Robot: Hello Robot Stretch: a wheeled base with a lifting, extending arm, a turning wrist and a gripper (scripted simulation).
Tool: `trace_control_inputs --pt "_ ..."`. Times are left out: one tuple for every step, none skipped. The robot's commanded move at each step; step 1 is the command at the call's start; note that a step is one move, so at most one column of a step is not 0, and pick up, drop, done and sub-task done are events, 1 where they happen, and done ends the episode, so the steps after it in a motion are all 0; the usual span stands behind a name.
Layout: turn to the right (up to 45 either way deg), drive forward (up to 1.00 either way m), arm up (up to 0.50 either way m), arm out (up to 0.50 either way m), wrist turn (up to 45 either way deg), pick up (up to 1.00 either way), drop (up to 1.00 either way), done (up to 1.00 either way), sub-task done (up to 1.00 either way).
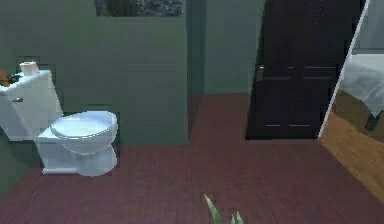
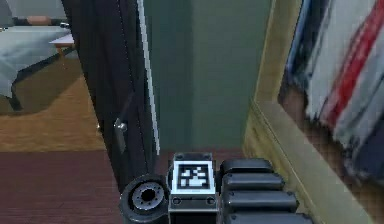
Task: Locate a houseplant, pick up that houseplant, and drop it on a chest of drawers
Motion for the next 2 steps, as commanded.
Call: trace_control_inputs --pt "27.0 0.0 0.0 0.0 0.0 0.0 0.0 0.0 0.0" --pt "0.0 0.6 0.0 0.0 0.0 0.0 0.0 0.0 0.0"
